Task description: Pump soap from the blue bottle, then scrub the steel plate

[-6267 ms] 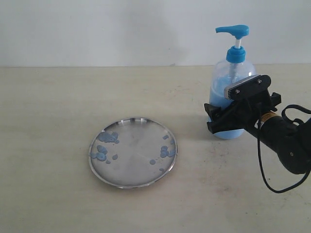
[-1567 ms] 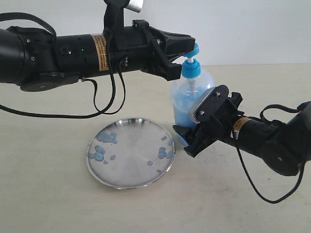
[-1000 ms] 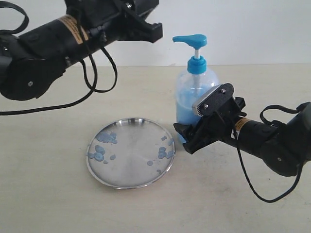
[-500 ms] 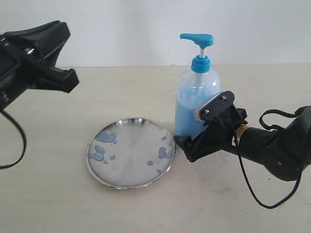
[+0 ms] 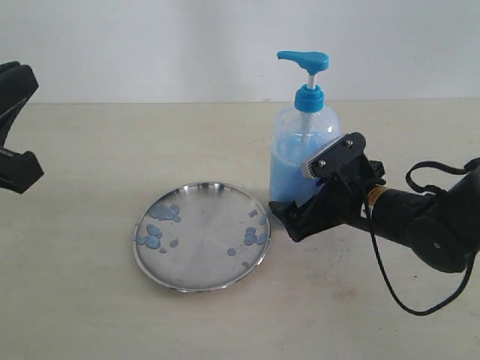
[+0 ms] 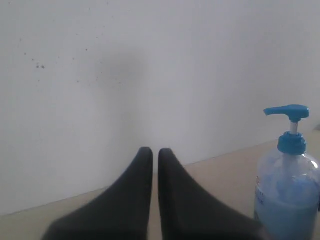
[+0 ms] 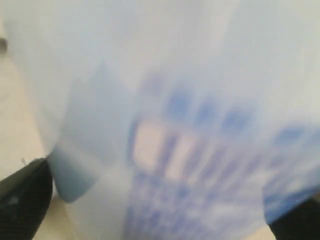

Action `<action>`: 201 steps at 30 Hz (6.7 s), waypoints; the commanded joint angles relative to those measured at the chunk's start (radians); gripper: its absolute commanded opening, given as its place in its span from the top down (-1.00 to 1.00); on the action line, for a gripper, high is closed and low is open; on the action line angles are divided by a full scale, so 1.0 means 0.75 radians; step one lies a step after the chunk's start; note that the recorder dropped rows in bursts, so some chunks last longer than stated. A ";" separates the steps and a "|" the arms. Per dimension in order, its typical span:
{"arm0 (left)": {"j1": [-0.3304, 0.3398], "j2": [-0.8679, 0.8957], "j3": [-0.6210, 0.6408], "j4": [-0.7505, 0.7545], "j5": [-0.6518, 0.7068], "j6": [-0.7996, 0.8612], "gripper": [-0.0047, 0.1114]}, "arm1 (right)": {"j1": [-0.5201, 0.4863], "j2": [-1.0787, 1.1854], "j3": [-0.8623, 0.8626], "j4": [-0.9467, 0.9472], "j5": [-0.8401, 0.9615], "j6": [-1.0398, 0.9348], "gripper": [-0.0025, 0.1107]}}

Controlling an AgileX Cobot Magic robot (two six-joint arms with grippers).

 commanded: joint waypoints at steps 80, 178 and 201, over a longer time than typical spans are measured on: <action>-0.002 0.946 -0.640 -1.180 1.833 1.166 0.84 | -0.002 -2.077 0.894 0.762 1.441 0.644 0.91; 0.142 1.738 -1.819 0.181 2.434 0.231 0.84 | -0.002 -2.077 0.894 0.762 1.441 0.642 0.91; 0.297 0.568 -0.835 -0.425 0.865 0.553 0.84 | -0.002 -2.077 0.894 0.762 1.441 0.642 0.91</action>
